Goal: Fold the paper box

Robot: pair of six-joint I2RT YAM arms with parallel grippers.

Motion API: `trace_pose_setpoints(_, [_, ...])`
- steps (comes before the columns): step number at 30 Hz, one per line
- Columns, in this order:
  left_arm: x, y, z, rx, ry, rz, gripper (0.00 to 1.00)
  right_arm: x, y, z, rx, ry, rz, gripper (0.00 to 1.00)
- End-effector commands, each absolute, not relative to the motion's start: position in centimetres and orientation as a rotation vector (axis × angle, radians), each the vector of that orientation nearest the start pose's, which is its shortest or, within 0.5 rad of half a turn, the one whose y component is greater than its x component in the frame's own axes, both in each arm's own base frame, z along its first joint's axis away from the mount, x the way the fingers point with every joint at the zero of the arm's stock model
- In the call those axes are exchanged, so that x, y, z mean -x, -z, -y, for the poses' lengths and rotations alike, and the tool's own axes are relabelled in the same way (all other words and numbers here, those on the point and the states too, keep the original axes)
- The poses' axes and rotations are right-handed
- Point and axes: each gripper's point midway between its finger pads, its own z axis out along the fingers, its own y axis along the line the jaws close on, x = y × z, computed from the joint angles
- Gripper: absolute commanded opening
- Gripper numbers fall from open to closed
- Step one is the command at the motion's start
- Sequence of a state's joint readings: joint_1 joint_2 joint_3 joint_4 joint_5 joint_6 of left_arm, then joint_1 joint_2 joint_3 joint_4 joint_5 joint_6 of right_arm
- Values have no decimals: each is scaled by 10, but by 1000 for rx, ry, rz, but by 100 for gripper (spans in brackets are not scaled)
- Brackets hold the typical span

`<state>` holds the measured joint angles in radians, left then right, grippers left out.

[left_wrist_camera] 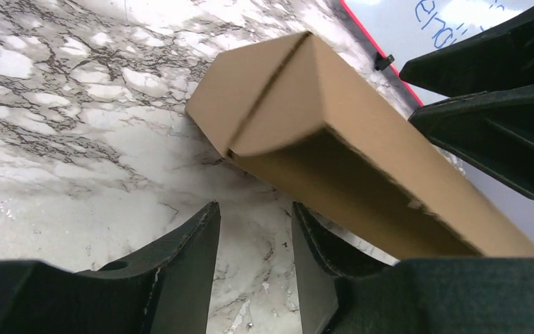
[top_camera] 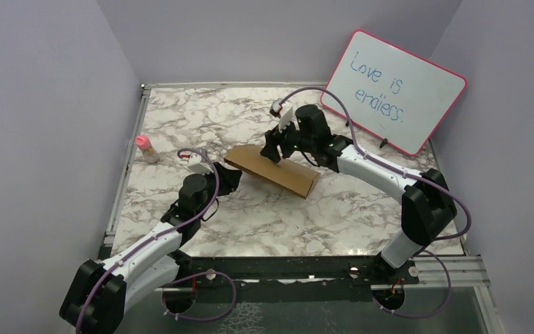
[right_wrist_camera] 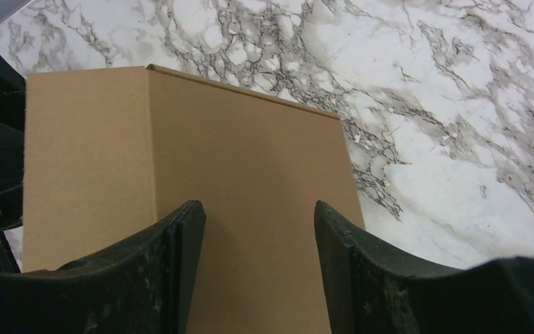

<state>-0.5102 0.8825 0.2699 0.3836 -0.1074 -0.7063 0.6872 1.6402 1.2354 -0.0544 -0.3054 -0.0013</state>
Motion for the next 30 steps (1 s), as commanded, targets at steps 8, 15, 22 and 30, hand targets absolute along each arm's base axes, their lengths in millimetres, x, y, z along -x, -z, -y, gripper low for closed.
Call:
trace_pose_setpoints(8, [-290, -169, 171, 274, 818, -1754, 44, -350, -241, -342, 790, -693, -1801, 72])
trace_pose_setpoints(15, [-265, -107, 135, 526, 689, -1924, 47, -347, -219, -329, 771, -639, -1879, 78])
trace_pose_setpoints(22, [-237, -85, 94, 653, 513, -1965, 50, -353, -203, -319, 720, -583, -1939, 80])
trace_pose_setpoints(30, [-255, -114, 120, 648, 715, -1849, 43, -377, -164, -295, 576, -570, -2072, 84])
